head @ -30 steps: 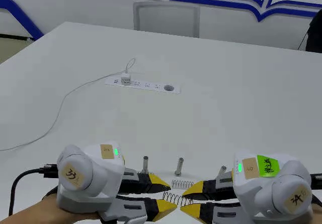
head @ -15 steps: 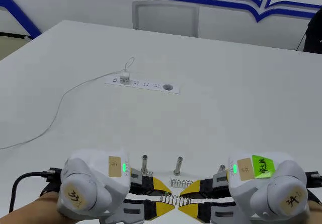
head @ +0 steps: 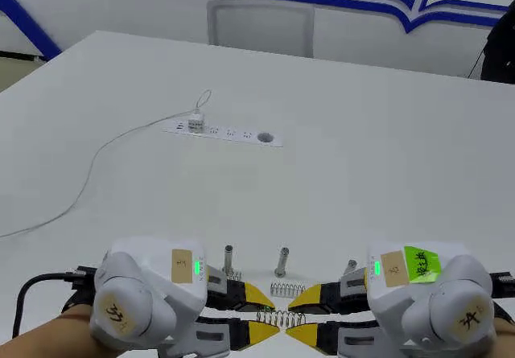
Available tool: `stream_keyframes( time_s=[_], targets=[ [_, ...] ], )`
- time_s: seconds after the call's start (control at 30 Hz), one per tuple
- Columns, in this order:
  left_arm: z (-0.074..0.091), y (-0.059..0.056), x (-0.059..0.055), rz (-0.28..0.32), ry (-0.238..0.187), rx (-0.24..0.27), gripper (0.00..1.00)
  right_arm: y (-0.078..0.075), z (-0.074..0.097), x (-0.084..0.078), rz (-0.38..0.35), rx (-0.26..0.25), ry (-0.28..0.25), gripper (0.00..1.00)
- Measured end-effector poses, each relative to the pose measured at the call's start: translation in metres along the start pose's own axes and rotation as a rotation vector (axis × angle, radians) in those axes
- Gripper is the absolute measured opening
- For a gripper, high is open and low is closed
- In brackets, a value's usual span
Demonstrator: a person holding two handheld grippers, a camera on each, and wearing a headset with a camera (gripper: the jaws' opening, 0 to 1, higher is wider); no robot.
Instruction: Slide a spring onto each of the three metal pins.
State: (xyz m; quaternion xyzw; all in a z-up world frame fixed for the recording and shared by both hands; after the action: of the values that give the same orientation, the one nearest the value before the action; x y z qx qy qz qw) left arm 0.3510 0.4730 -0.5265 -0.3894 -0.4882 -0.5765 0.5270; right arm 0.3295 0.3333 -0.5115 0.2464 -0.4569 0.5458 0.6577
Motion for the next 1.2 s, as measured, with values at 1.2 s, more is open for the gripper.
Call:
stream_keyframes(
  time_s=[1.2],
  targets=[
    [-0.006,0.005,0.005,-0.011,0.039,0.023,0.1,-0.006,0.013,0.021,-0.081,-0.003,-0.138,0.11]
  ],
)
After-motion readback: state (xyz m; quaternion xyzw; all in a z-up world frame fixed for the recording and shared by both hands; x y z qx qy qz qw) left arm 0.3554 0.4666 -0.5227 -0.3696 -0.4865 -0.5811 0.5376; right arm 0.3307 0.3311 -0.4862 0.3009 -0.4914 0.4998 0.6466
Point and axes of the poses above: the centre of the closed fingertips' face, and the gripper's own axes: z roughly backward along the fingers, y roughly to its left, x roughly out of its top, the point moved 9 cm from there along z, roughly backward along the fingers, and after that the axes turned 14 degrees about -y, right-handed, at the moved point
